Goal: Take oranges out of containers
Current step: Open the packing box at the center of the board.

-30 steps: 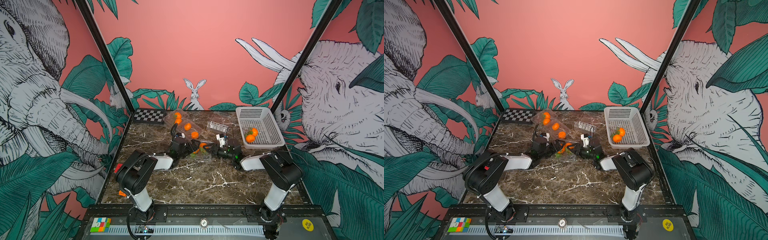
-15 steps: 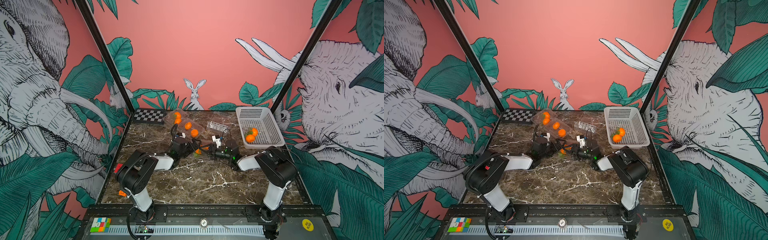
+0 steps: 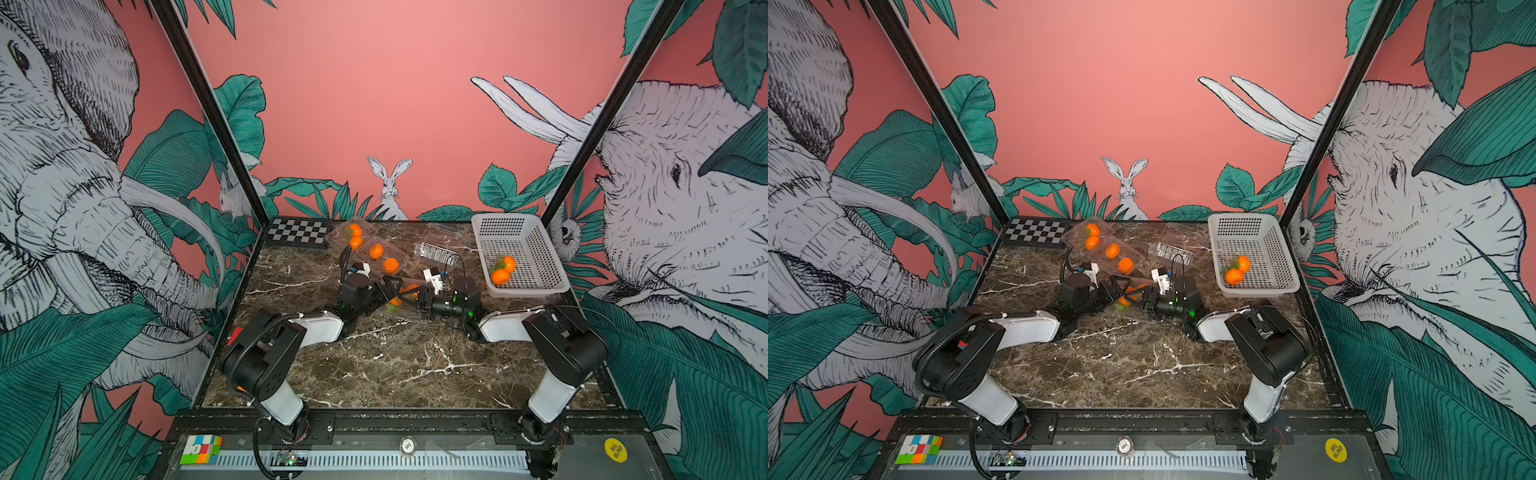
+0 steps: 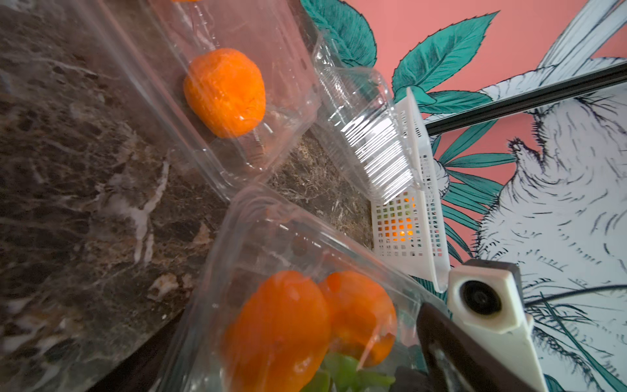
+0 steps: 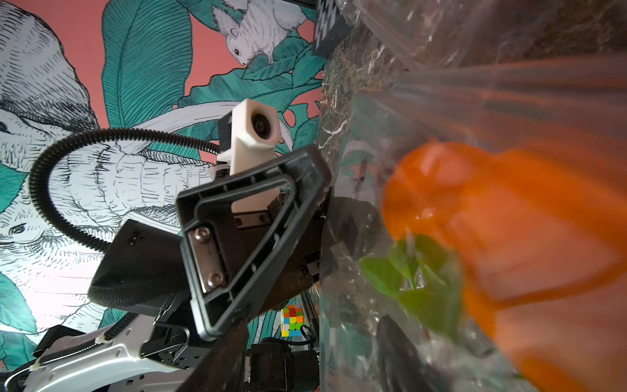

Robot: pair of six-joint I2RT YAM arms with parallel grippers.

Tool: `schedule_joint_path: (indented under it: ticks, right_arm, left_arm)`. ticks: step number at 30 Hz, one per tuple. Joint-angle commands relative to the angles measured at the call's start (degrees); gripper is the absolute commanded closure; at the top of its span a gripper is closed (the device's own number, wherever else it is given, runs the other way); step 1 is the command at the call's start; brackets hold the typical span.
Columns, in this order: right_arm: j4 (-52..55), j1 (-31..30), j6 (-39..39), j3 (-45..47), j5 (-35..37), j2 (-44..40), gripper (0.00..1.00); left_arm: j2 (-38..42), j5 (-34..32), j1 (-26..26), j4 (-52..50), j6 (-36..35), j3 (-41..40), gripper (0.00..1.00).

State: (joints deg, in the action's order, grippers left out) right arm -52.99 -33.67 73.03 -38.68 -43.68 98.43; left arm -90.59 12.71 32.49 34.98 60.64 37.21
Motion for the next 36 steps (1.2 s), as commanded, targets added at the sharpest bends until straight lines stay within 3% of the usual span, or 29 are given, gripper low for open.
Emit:
schedule_joint_path:
  ticks: [1, 15, 20, 29, 36]
  right_arm:
    - [3.35, 0.74, -3.31, -0.59, -0.26, -1.98, 0.37]
    - [8.81, 3.06, -2.96, -1.4, -1.17, -3.02, 0.11]
    - [16.13, 4.85, -7.18, -2.31, -0.99, -6.03, 0.02]
    - [33.81, 7.03, -18.17, -7.56, 1.07, -14.4, 0.01]
    - [51.47, 7.32, -29.52, -11.61, 12.25, -19.05, 0.02]
  left_arm:
    - [3.93, 3.02, -1.21, -1.37, -0.37, -1.33, 0.01]
    - [9.2, 4.1, -5.61, -5.94, -1.18, -4.99, 0.01]
    - [12.71, 3.99, -7.38, -9.15, -2.36, -4.63, 0.01]
    - [17.62, 4.87, -7.79, -16.35, -5.8, 0.57, 0.01]
    - [16.71, 6.93, -7.02, -13.28, -3.73, 1.11, 0.01]
